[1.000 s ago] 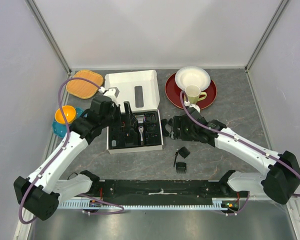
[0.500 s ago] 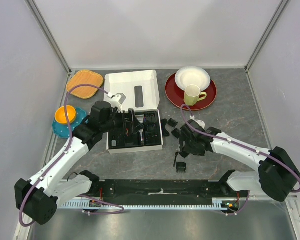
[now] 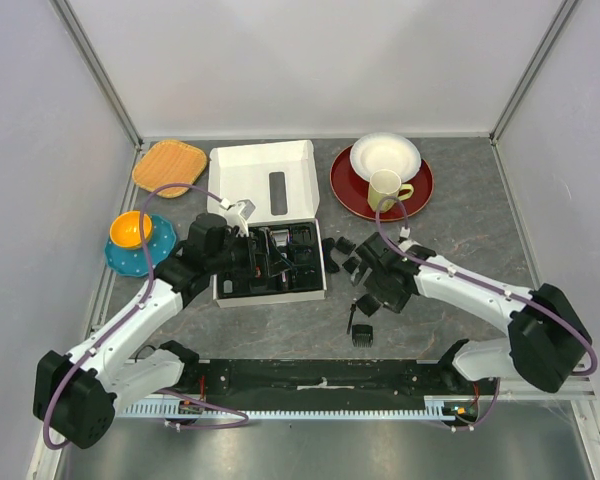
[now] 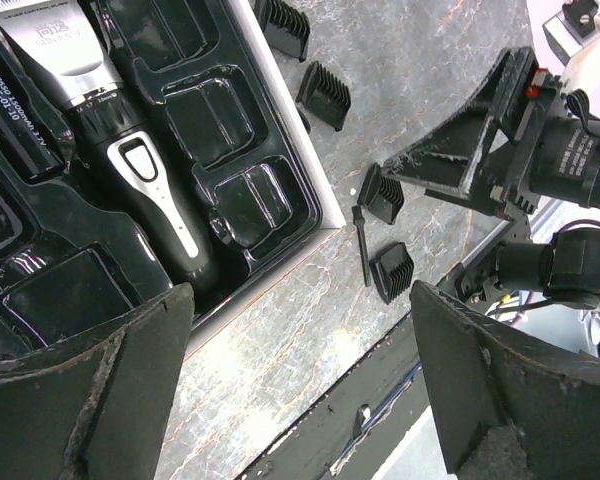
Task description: Sort the hair-cutting tools
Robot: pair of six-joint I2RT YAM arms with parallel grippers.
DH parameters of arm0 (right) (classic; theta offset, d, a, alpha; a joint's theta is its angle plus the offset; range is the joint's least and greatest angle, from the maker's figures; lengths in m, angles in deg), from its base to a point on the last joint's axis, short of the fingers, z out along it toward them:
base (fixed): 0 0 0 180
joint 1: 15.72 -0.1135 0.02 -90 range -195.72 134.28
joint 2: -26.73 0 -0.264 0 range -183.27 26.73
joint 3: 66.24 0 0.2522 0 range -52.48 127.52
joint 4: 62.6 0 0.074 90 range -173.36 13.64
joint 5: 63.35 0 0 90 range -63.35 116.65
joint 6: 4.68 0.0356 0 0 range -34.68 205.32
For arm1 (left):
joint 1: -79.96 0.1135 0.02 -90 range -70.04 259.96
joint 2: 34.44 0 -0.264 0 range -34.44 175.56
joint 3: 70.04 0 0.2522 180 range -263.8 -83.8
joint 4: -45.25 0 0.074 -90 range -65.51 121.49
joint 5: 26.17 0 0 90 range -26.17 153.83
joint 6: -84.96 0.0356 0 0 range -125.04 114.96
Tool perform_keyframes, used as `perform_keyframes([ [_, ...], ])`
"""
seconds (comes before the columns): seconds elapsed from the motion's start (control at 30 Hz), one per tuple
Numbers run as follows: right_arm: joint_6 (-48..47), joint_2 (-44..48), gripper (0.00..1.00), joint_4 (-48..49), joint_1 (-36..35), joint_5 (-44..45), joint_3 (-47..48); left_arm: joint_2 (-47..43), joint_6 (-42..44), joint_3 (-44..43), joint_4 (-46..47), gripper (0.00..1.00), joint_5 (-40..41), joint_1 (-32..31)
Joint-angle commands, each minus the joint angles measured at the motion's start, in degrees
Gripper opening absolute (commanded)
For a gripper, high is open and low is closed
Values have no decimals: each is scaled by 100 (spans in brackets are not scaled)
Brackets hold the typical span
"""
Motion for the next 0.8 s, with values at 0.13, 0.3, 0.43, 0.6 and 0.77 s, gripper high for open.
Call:
perform_keyframes([
  [0.13, 788, -929, 91, -544, 16, 249, 719, -157, -74, -13, 221, 95, 84, 2],
  [0.3, 867, -1177, 89, -579, 16, 99, 667, -175, -74, 4, 212, 94, 127, 2],
  [0.43, 920, -1221, 85, -579, 16, 55, 605, -166, -74, 13, 212, 94, 154, 2],
  [0.6, 929, -1300, 79, -570, 8, 28, 535, -131, -82, 13, 195, 94, 154, 2],
  [0.77, 859, -1405, 75, -491, 16, -130, 491, -131, -91, 22, 160, 94, 215, 2],
])
